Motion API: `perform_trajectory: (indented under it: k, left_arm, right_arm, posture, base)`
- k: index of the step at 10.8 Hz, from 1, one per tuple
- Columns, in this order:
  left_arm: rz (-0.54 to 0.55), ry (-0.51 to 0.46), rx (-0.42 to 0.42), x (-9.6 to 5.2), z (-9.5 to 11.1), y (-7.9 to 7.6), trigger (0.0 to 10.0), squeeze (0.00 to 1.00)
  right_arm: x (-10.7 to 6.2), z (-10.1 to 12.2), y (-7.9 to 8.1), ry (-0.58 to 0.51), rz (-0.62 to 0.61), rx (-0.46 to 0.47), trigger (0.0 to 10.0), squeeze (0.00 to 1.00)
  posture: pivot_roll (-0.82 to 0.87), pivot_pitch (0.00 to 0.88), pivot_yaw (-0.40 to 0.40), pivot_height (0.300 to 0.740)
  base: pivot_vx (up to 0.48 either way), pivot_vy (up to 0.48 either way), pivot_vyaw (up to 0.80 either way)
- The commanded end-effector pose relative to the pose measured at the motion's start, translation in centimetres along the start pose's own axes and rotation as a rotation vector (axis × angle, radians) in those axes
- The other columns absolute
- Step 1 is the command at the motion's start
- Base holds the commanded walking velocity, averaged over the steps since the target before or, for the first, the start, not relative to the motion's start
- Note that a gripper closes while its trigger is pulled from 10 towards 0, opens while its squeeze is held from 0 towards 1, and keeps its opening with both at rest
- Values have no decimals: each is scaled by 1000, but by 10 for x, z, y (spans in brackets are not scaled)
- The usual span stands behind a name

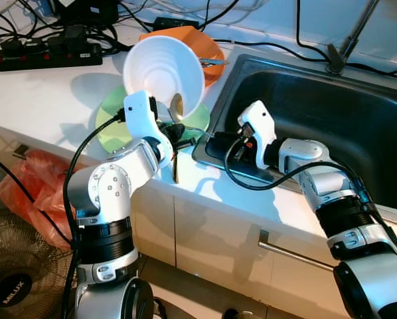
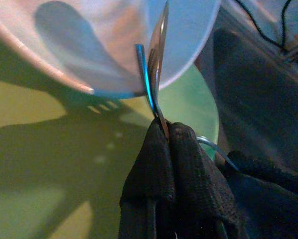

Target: Kitchen organization

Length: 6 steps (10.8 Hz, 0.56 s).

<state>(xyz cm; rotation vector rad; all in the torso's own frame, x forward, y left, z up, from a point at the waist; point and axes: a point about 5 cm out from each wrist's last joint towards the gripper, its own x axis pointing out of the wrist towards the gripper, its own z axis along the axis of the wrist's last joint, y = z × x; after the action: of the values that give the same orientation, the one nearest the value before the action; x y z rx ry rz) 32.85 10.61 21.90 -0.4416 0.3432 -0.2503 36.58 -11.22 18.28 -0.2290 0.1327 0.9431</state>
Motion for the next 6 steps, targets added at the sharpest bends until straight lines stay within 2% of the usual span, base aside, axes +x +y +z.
perform_trajectory:
  k: [1,4,6]
  left_arm:
    - [76,39,3,-1,-9,15,1490,0]
    - [88,30,6,-1,-9,18,2431,0]
    - [90,33,5,-1,-13,18,2980,0]
  right_arm:
    - [-10,-3,-13,-5,-80,38,0,0]
    - [-12,13,-17,-121,-104,67,0,0]
    - [-19,26,-25,-221,-173,93,0,0]
  posture:
    - [122,133,-24,740]
    - [121,128,-30,740]
    - [117,123,-34,740]
  base:
    - [0,0,0]
    - [0,0,0]
    - [0,0,0]
